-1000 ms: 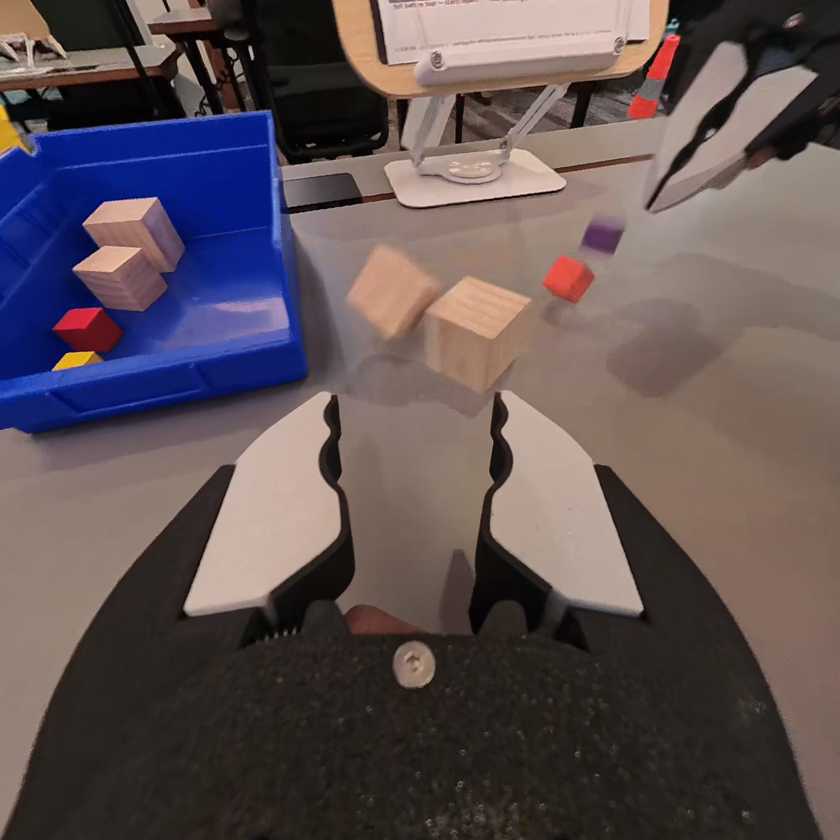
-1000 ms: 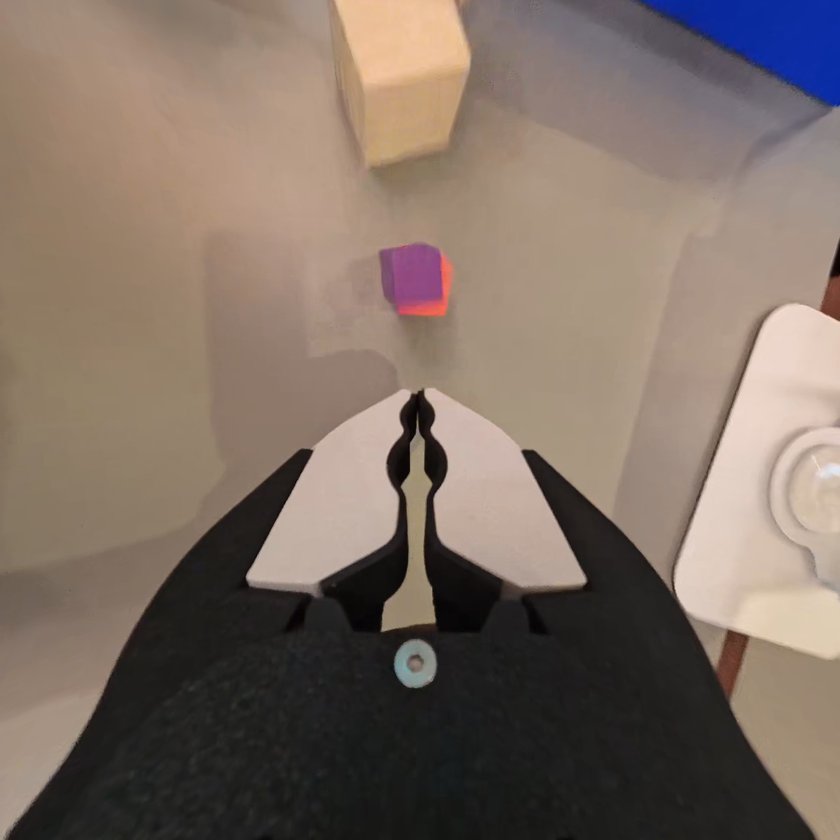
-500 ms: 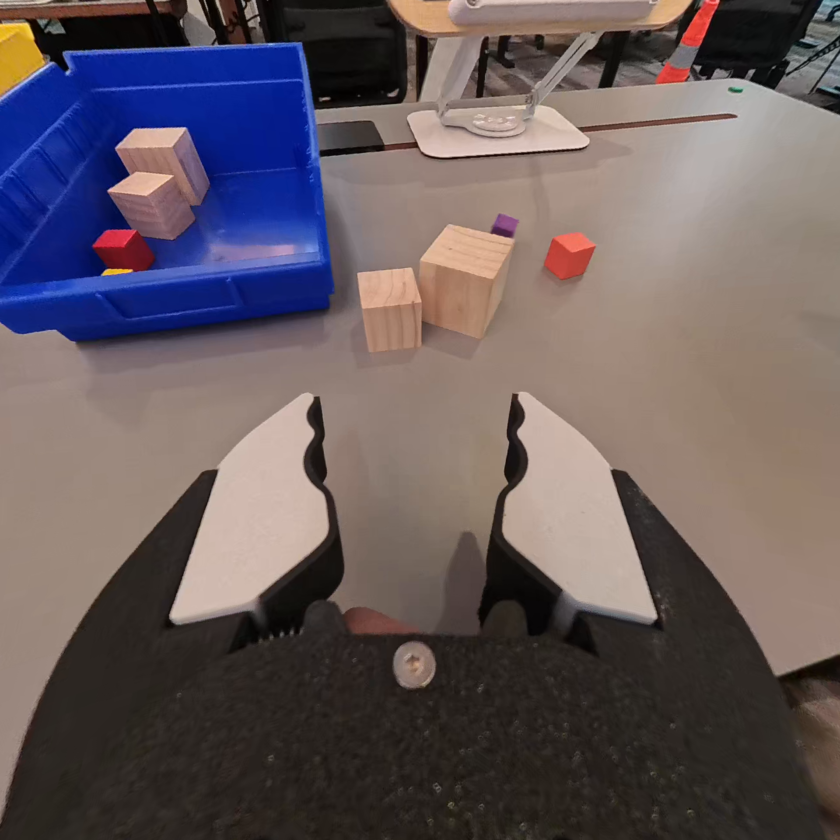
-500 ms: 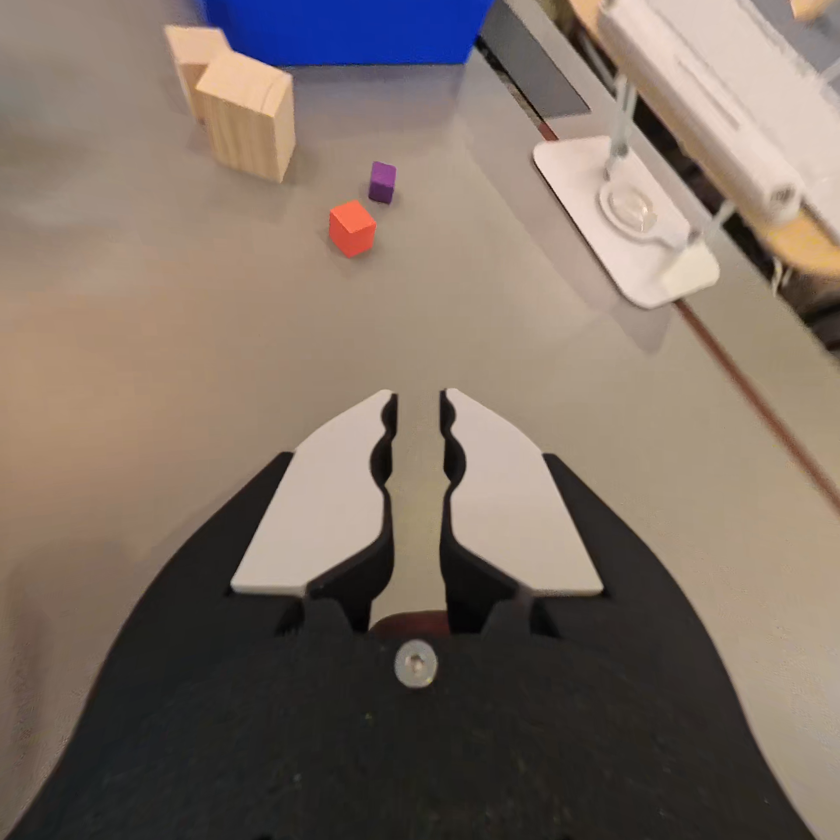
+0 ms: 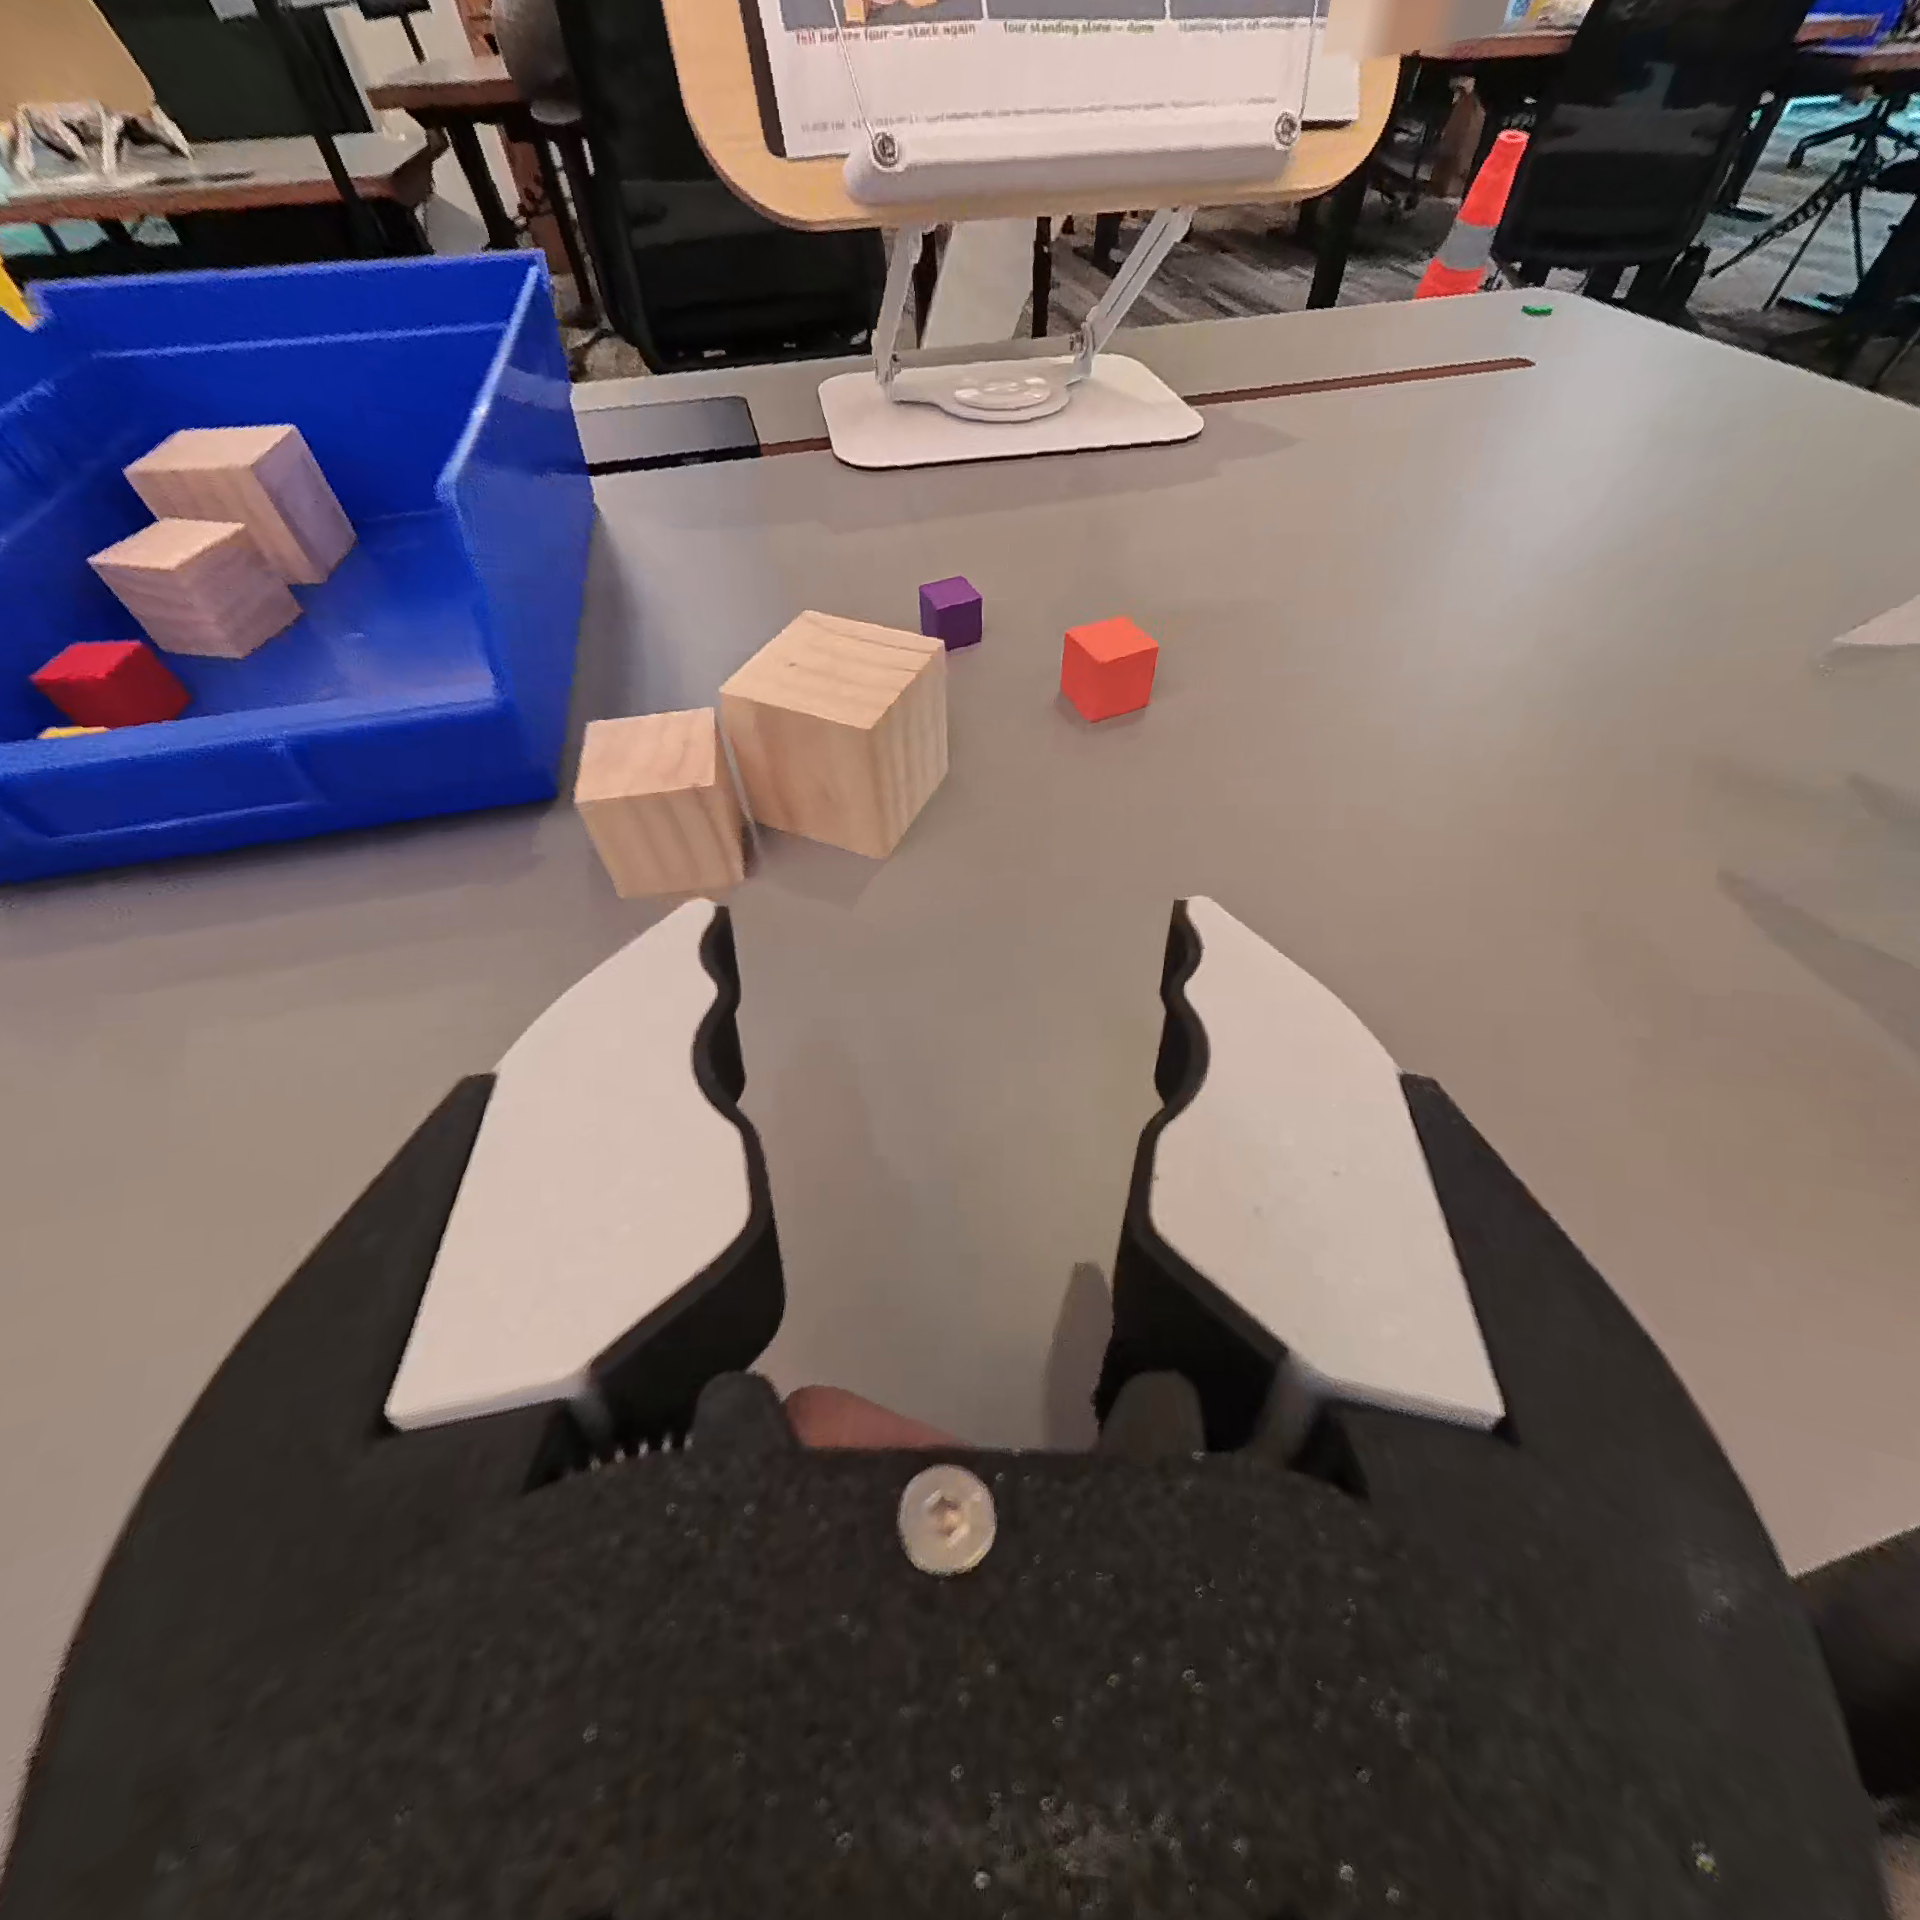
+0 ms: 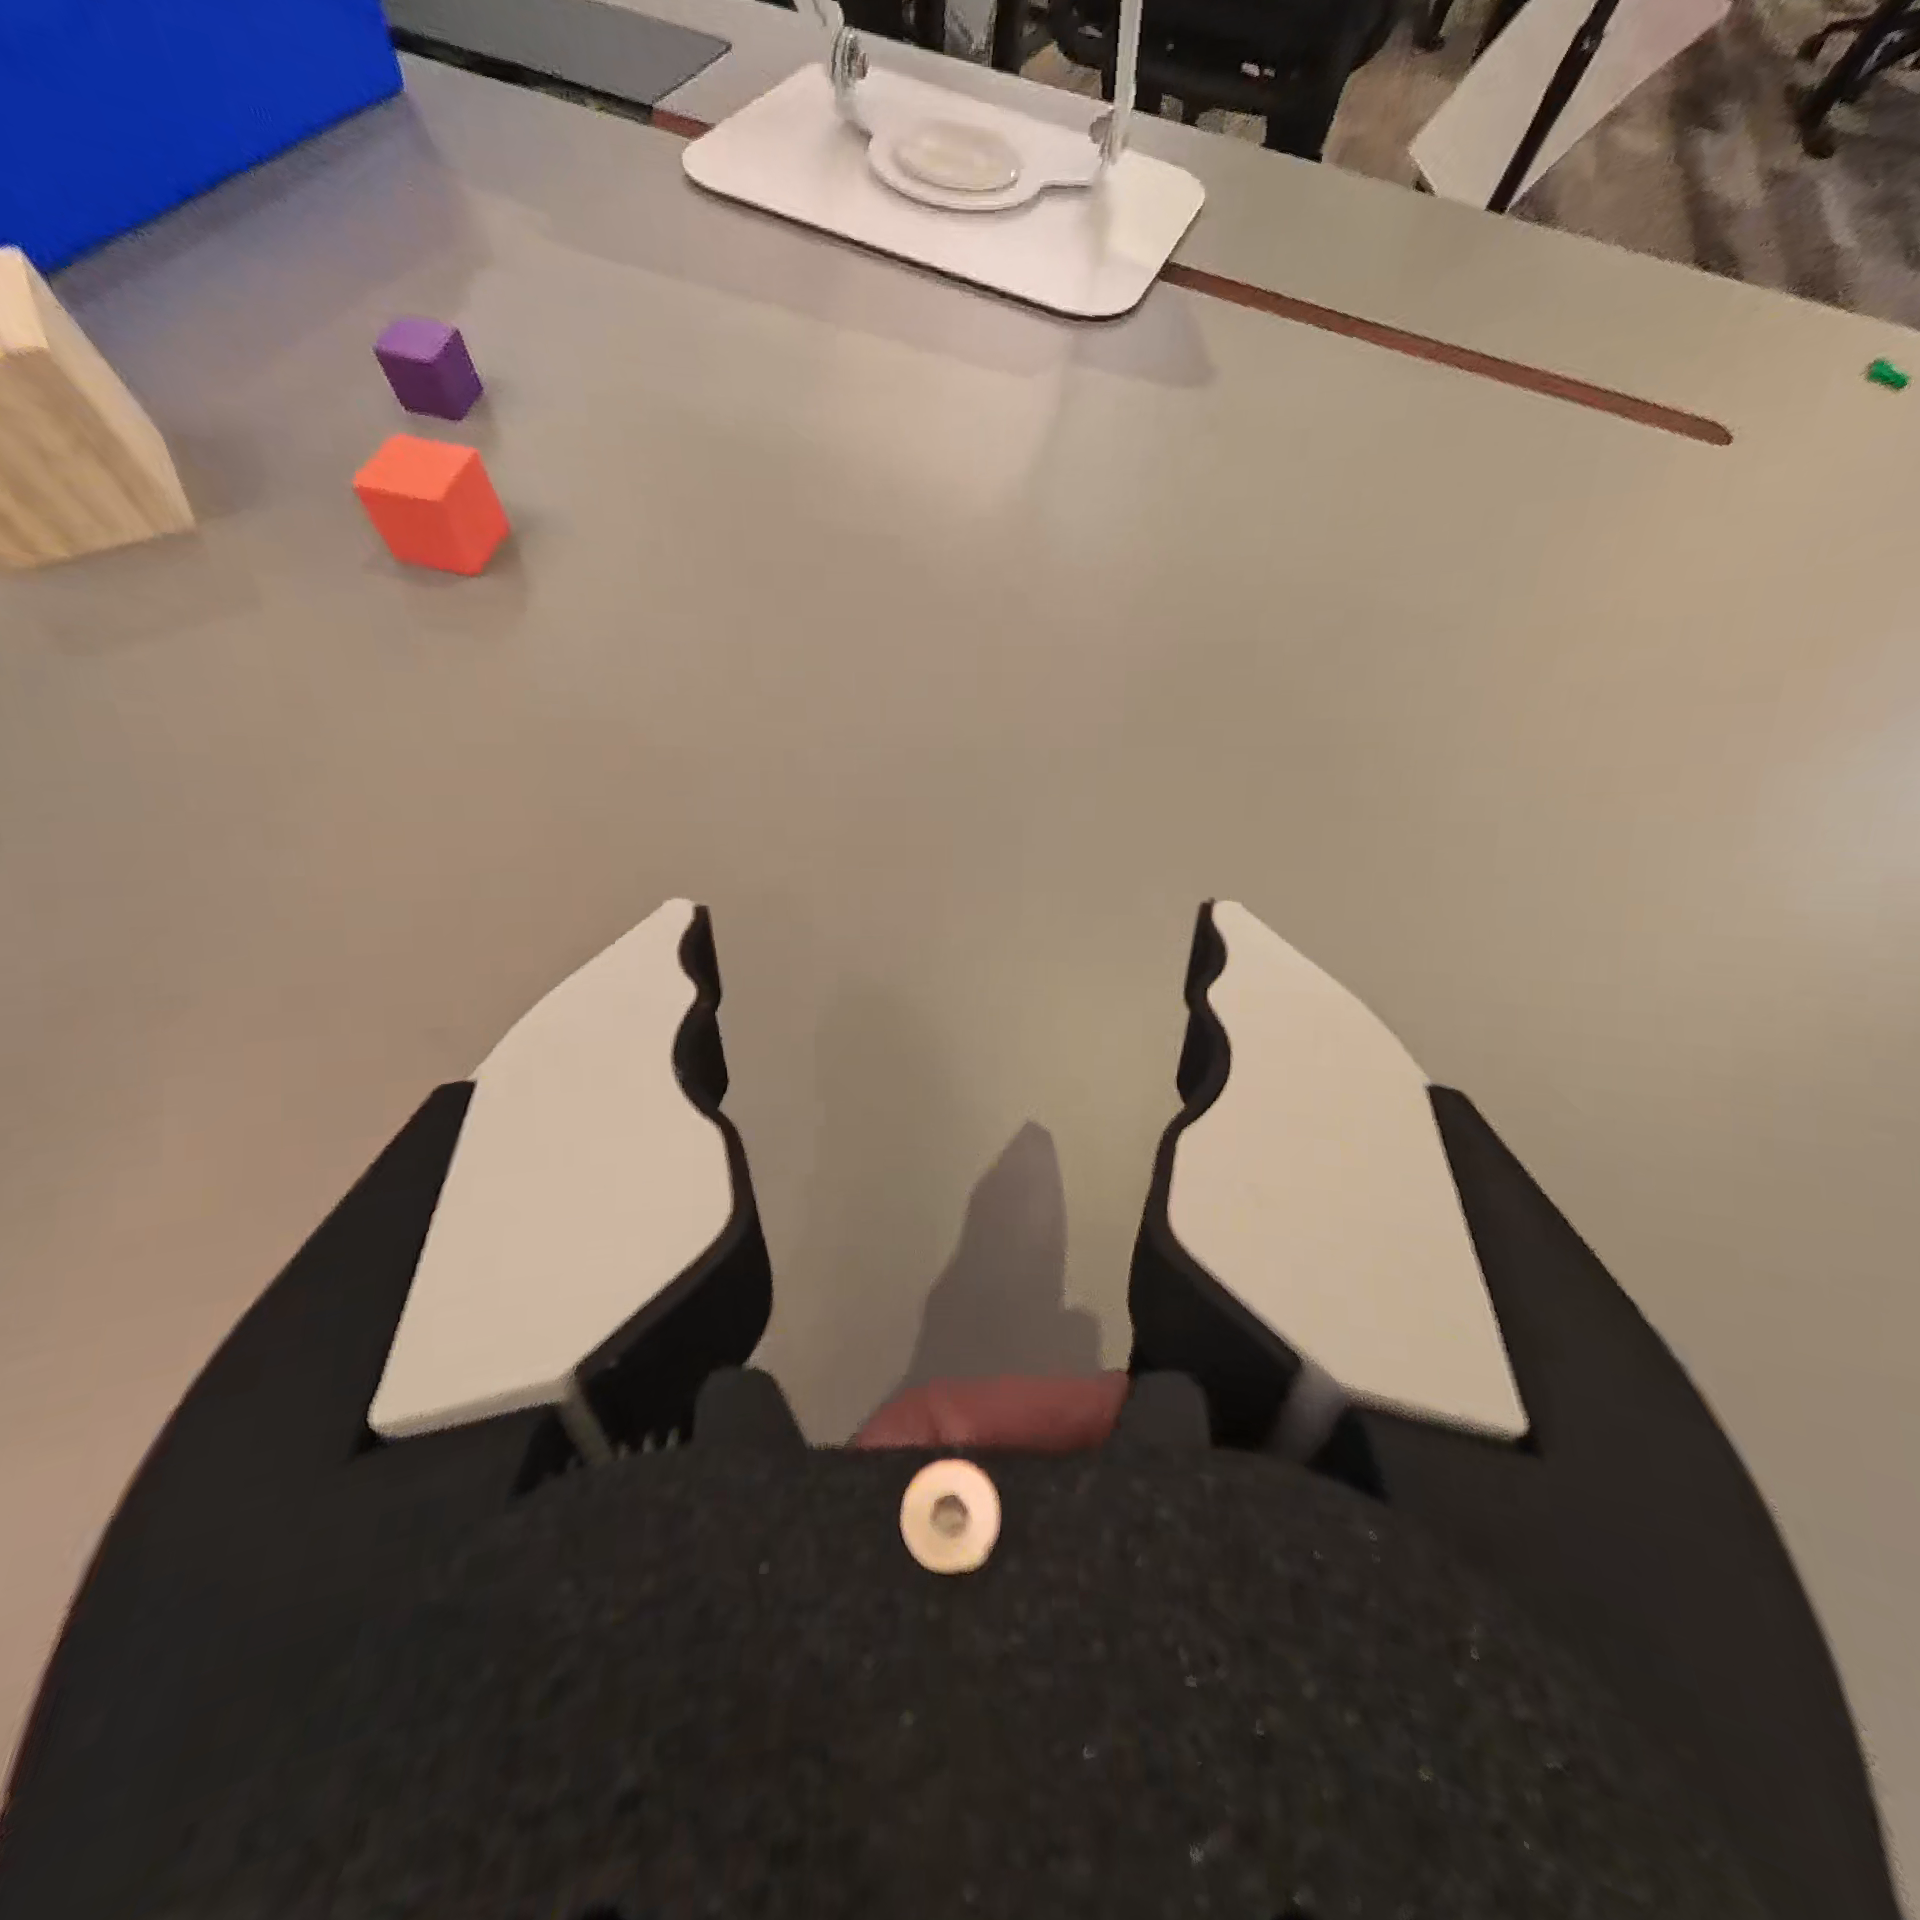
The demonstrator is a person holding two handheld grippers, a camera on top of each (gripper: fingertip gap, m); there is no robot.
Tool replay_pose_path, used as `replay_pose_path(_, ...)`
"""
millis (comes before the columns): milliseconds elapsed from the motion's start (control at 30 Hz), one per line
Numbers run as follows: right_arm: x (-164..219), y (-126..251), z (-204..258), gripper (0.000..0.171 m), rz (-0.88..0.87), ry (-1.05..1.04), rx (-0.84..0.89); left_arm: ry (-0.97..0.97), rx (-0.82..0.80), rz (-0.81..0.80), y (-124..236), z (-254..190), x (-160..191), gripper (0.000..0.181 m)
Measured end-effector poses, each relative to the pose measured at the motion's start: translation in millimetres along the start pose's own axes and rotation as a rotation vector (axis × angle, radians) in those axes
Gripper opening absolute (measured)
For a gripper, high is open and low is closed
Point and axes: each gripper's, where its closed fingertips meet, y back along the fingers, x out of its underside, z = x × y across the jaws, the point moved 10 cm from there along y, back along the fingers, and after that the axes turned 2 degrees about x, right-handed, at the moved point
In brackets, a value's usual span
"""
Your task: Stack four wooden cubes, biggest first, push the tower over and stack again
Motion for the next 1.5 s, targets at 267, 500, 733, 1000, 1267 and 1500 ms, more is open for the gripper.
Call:
replay_pose_path(267,5.3,4.6,-5.0,0.089,-0.013,-0.036,0.052,0.045,0.011,-0.006,-9.5,-4.9,-2.7,0.076)
replay_pose_path(500,14.6,8.9,-4.9,0.09,-0.012,-0.072,0.046,0.049,-0.009,-0.004,-12.0,-2.6,-3.3,0.077)
replay_pose_path(733,13.7,9.1,-8.4,0.089,-0.015,-0.082,0.044,0.062,-0.029,0.023,-12.2,-0.7,-2.1,0.077)
replay_pose_path(1000,16.9,6.4,-8.6,0.089,-0.005,-0.088,0.029,0.06,-0.023,0.041,-14.1,-0.7,-1.2,0.078)
replay_pose_path(1267,20.0,3.2,-10.9,0.089,0.017,-0.075,0.025,-0.074,0.04,0.094,-24.8,4.7,-10.8,0.08)
replay_pose_path(1500,21.5,1.6,-17.2,0.088,0.027,-0.081,0.025,-0.228,0.21,0.35,-82.4,36.6,-49.3,0.082)
